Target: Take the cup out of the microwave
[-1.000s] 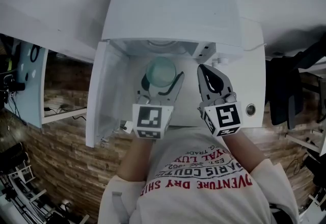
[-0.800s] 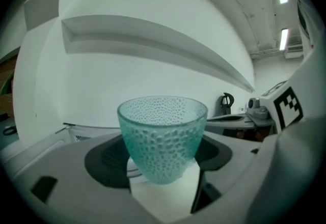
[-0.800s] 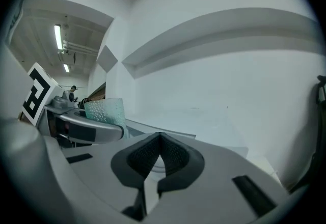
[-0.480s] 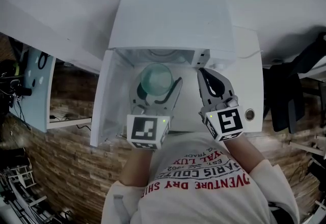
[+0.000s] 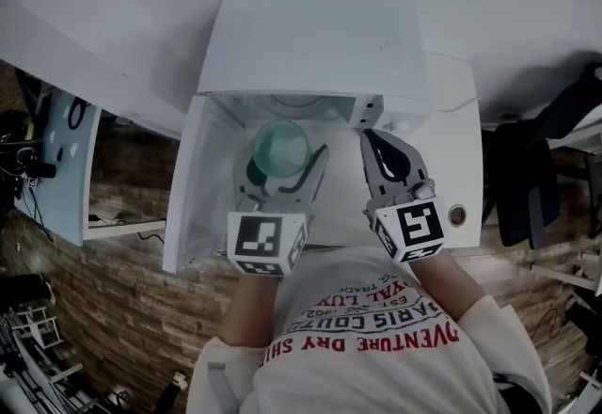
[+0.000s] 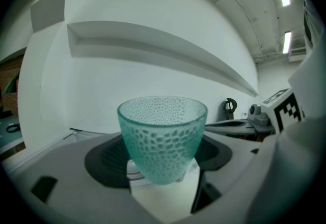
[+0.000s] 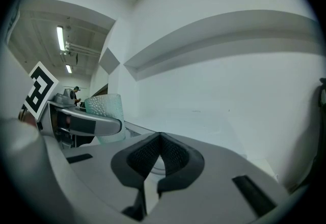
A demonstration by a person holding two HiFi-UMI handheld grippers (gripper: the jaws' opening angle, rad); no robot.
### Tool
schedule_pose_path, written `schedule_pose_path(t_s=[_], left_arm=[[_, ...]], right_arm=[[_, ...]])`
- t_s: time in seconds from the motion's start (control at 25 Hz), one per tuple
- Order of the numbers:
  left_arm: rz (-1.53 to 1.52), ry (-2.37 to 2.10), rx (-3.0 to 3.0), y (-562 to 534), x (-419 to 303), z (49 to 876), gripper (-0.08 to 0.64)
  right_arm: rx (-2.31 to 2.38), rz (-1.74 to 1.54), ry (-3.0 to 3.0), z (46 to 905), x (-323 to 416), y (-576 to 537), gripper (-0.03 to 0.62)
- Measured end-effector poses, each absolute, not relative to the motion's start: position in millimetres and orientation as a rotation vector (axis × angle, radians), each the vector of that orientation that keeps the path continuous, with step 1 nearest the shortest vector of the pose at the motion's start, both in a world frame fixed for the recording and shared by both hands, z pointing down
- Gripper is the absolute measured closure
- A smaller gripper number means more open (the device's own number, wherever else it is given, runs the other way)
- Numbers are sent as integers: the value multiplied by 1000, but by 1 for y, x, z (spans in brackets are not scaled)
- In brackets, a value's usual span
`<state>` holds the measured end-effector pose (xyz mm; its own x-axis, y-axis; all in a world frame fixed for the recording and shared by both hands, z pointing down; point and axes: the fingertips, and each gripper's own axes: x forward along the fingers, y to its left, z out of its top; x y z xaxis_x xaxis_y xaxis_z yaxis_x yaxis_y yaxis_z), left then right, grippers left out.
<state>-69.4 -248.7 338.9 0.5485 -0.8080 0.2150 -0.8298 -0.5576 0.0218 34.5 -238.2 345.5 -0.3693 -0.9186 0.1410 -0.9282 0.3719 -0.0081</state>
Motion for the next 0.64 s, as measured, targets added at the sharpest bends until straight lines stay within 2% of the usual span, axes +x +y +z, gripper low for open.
schedule_pose_path(t_s=[0.64], left_arm=[[306, -1364, 2639, -257, -60, 353, 192]], right_arm=[[1690, 167, -2491, 353, 37, -247, 588]])
